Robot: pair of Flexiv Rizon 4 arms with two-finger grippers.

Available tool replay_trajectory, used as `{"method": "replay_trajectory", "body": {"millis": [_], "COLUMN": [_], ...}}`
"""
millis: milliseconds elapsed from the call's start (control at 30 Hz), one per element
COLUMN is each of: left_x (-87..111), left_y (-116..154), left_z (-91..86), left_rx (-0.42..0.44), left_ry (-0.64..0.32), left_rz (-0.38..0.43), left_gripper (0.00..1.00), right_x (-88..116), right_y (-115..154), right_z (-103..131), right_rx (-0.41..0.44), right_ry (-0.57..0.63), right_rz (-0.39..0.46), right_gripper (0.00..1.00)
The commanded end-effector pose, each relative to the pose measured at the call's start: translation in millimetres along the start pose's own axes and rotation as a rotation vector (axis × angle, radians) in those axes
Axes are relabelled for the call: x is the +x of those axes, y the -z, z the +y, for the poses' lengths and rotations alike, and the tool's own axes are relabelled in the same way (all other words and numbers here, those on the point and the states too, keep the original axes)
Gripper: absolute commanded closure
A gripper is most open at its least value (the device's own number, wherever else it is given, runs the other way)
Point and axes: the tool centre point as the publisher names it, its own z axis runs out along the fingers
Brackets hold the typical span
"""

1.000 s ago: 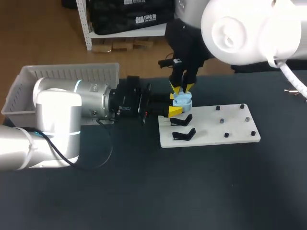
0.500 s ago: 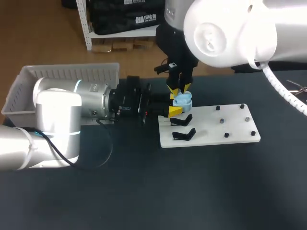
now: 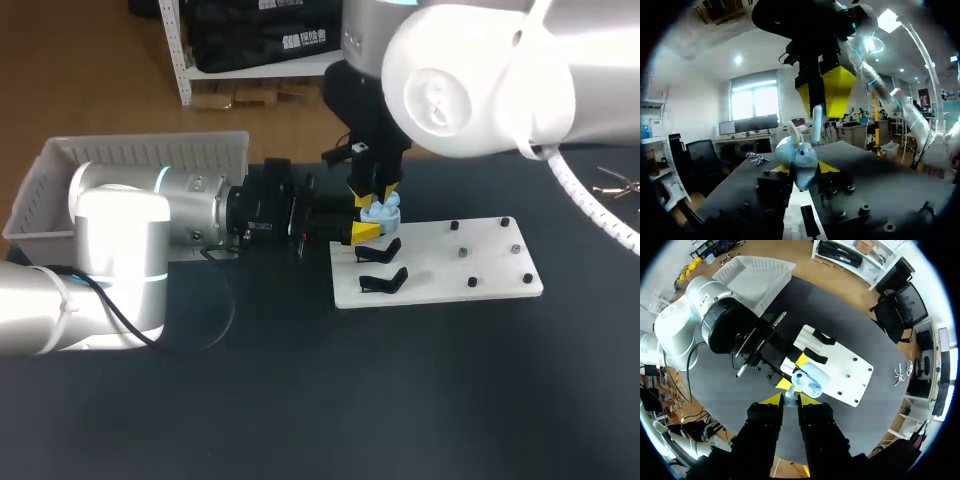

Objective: Pick up each earbud case from the left stands, insert the matching earbuds, close the lid, and place the case in the box.

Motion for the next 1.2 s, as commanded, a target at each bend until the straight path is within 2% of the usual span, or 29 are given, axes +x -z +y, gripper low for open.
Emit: {"method": "replay_trajectory", "body": {"millis": [33, 433, 1200], "left_x": [0.7, 0.7, 0.7], "left_y": [-1, -1, -1], "left_z": [-0.6, -0.6, -0.6], "left_rx": [-0.004, -0.004, -0.004], "left_ry": [-0.003, -0.003, -0.003], "left_rz": [-0.002, -0.002, -0.002], "left_gripper": [1.0, 1.0, 1.0], "right_x": [1, -3, -6], "right_y": [-4, -14, -17], "right_z": [2, -2, -5], "right_rx": [0.007, 0.012, 0.019], "right_ry": [0.0, -0.024, -0.047], "right_rz": [-0.007, -0.013, -0.031], "right_gripper": [1.0, 1.0, 1.0]}}
